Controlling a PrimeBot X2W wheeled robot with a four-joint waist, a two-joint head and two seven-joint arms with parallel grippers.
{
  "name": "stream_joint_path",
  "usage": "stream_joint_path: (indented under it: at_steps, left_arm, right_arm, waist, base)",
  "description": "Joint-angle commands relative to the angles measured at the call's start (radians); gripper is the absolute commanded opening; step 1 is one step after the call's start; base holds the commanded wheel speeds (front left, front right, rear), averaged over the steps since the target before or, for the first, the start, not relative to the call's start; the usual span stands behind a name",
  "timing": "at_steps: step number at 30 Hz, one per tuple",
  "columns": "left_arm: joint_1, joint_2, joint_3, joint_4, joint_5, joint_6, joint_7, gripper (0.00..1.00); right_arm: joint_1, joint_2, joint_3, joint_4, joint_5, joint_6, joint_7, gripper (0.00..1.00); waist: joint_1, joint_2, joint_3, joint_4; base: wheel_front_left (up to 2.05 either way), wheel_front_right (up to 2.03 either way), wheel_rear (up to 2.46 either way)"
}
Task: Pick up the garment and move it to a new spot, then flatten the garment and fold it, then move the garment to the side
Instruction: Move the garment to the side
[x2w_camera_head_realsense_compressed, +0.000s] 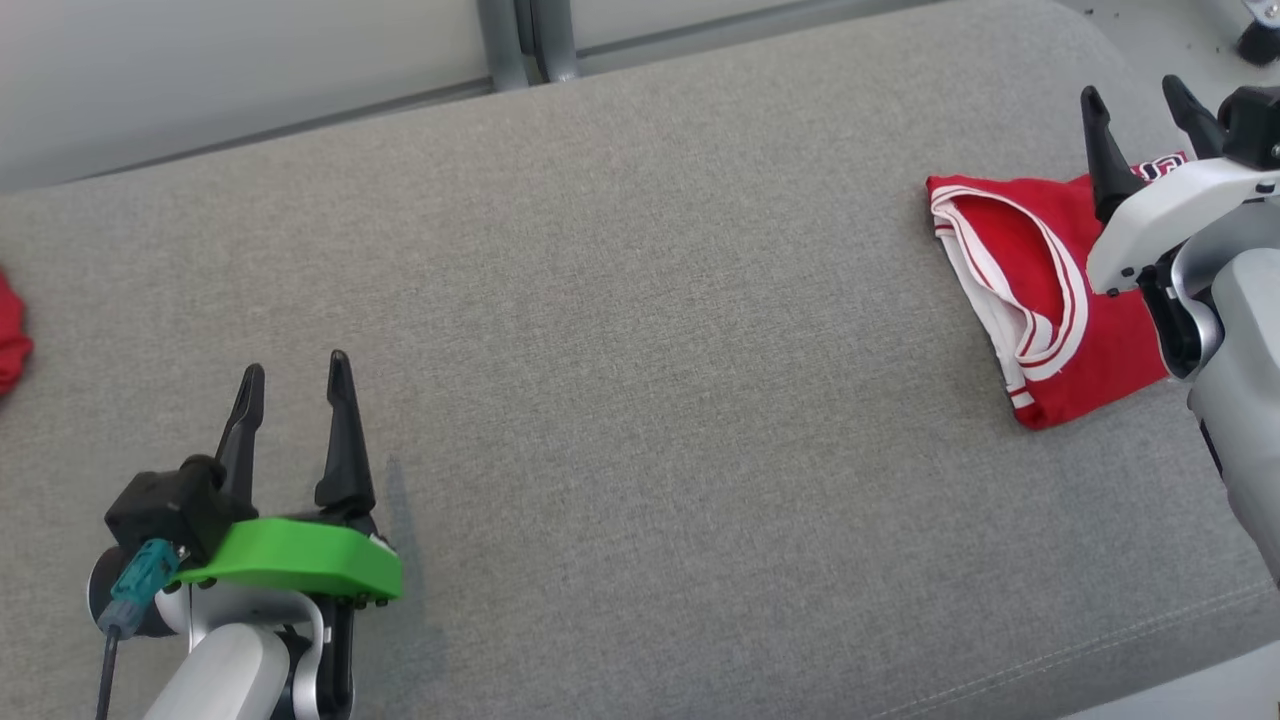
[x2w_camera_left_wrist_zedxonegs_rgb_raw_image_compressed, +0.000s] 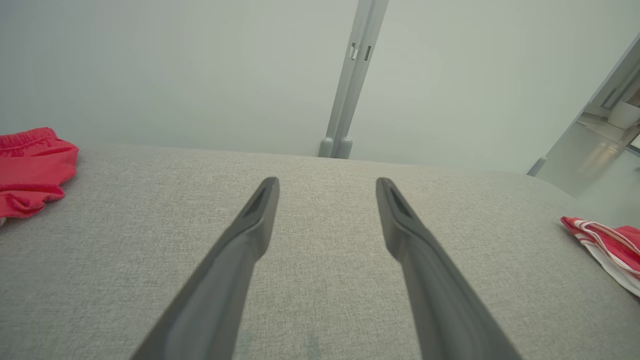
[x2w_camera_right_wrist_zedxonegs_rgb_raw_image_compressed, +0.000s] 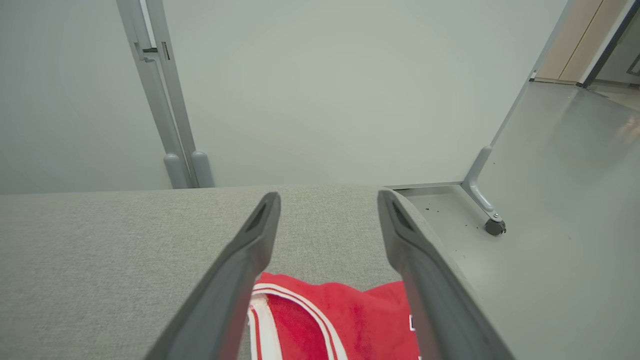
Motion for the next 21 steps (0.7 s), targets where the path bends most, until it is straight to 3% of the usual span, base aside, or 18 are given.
stream_joint_path:
  at_steps: [1, 10, 19, 21]
  left_arm:
    - [0.017, 0.000, 0.011, 0.015, -0.006, -0.004, -0.008, 1.00]
    - [0.075, -0.001, 0.029, 0.085, -0.003, -0.053, -0.024, 1.00]
    - [0.139, 0.014, 0.055, 0.092, 0.013, -0.036, -0.028, 1.00]
    - [0.161, 0.013, 0.062, 0.085, 0.018, -0.035, -0.028, 1.00]
  right_arm:
    - [0.026, -0.004, 0.000, -0.019, 0.009, -0.001, -0.003, 1.00]
    - [0.211, 0.033, -0.089, -0.212, -0.039, -0.001, -0.004, 1.00]
    - [0.430, 0.145, -0.175, -0.417, -0.128, -0.001, 0.025, 1.00]
    - [0.519, 0.194, -0.215, -0.517, -0.176, -0.001, 0.051, 1.00]
  waist:
    - [0.0000, 0.0108, -0.074, 0.040]
    - [0.0000, 0.0108, -0.178, 0.123]
    - [0.0000, 0.0108, -0.225, 0.179]
    - [0.0000, 0.0108, -0.231, 0.191]
  base:
    - [0.00, 0.00, 0.00]
    - [0.00, 0.00, 0.00]
    - [0.00, 0.00, 0.00]
    - [0.00, 0.00, 0.00]
